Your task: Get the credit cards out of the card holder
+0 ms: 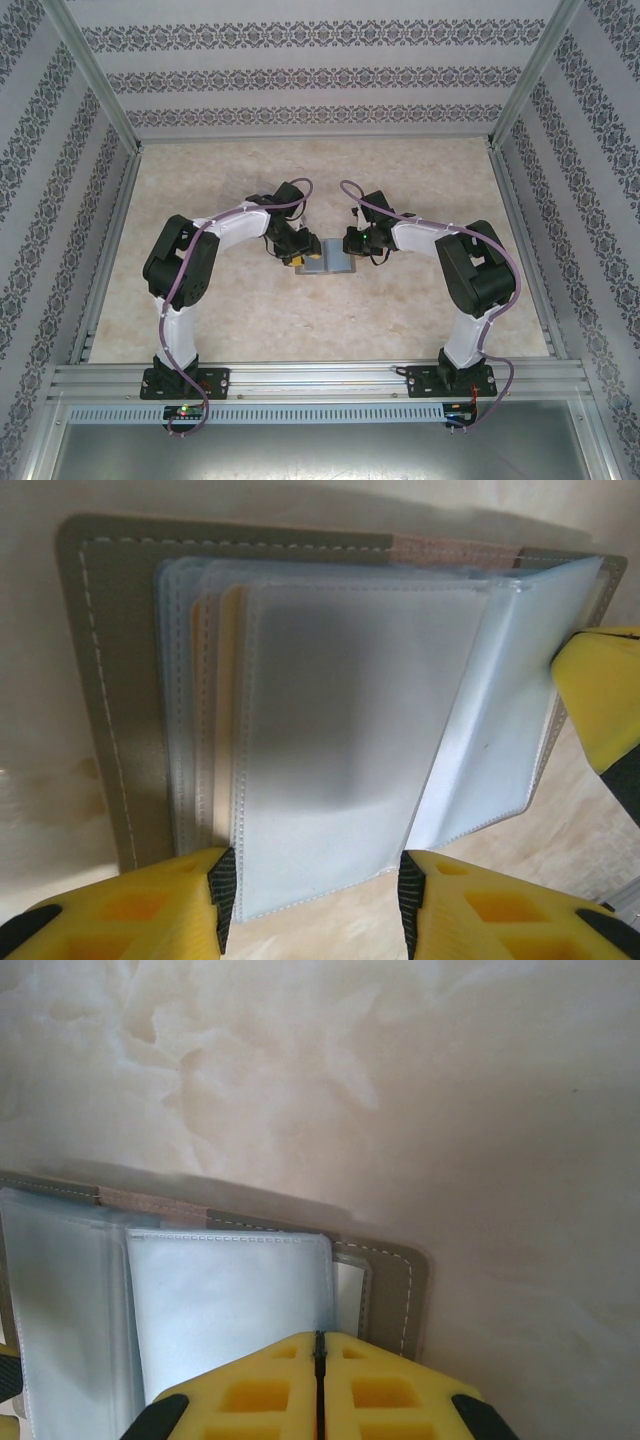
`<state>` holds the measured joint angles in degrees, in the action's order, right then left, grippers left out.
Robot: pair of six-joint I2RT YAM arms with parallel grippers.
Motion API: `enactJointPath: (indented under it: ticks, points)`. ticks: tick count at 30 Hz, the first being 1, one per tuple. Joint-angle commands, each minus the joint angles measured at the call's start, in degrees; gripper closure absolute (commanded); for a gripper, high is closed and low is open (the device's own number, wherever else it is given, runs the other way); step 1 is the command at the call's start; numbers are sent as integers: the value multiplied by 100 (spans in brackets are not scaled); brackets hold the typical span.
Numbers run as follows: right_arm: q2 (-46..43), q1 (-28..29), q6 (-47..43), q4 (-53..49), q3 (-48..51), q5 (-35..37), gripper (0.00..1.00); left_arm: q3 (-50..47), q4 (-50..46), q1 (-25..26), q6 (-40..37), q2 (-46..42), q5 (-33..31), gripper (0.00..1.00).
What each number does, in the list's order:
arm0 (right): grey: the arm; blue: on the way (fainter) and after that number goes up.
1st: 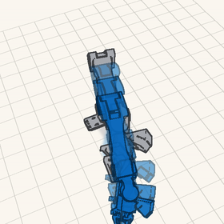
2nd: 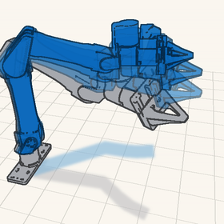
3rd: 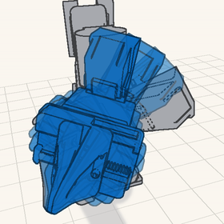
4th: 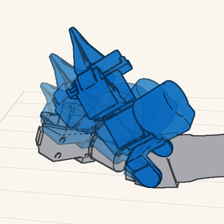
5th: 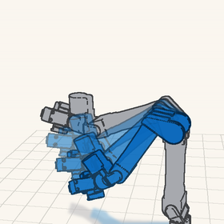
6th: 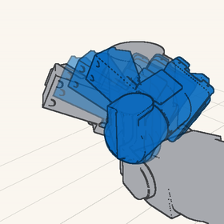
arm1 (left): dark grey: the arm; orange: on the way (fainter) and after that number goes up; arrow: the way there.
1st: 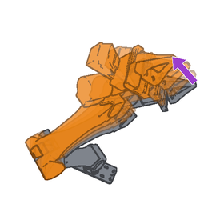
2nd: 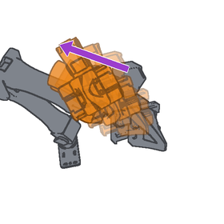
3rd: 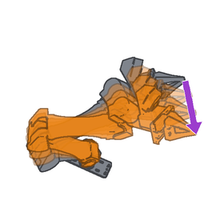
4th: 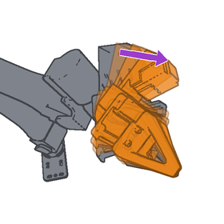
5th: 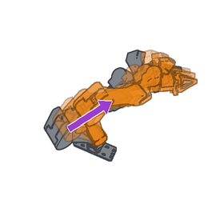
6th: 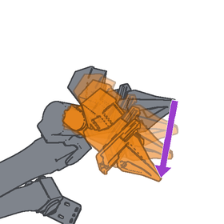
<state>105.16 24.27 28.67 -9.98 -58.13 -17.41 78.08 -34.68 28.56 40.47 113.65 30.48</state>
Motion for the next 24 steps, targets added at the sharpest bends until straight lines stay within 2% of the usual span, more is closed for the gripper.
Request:
enactJointPath:
  ticks: [1, 6, 11, 19, 24]
  points:
    - [118, 43, -78, -390, 11, 242, 90, 191, -651, 54, -213, 101, -320, 50]
    - [153, 42, -76, -409, -23, 233, 90, 192, -569, 56, -154, 183, -197, 50]
    - [188, 42, -91, -434, -34, 188, 90, 167, -213, 54, -30, 314, 300, 50]
    - [228, 42, -92, -450, -61, 156, 90, 321, -281, 63, -149, 139, 80, 53]
    - [233, 44, -89, -463, -68, 142, 90, 312, -170, 58, -228, -35, 179, 56]
